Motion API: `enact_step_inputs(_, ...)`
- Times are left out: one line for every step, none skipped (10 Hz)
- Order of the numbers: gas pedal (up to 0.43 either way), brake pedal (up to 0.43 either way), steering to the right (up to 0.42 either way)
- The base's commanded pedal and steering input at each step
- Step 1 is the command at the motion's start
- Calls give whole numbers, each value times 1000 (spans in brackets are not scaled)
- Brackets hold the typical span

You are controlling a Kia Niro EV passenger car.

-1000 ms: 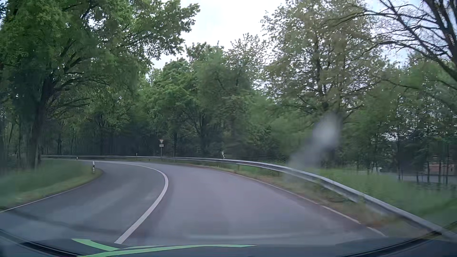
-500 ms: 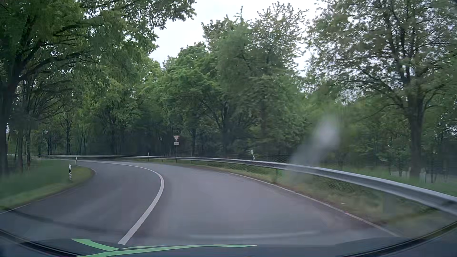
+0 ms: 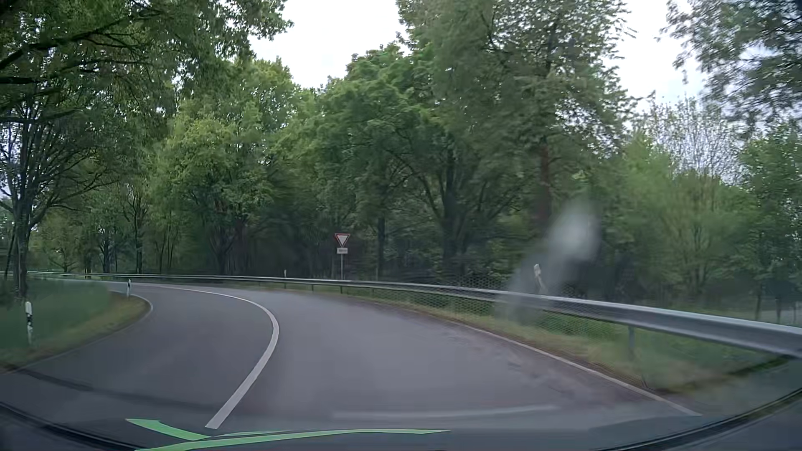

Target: Follow the waypoints while adhering to traffic rules and regulations

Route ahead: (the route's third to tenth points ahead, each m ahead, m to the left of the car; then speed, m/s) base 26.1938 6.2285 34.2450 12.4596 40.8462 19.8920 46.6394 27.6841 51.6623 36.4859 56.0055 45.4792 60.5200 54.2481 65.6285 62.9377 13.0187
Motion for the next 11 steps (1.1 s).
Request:
enact_step_inputs(0, 0, -86)
enact_step_inputs(0, 0, -86)
enact_step_inputs(0, 0, -86)
enact_step_inputs(8, 0, -87)
enact_step_inputs(20, 0, -89)
enact_step_inputs(28, 0, -90)
enact_step_inputs(47, 0, -93)
enact_step_inputs(59, 0, -96)
enact_step_inputs(79, 0, -100)
enact_step_inputs(110, 0, -101)
enact_step_inputs(110, 0, -101)
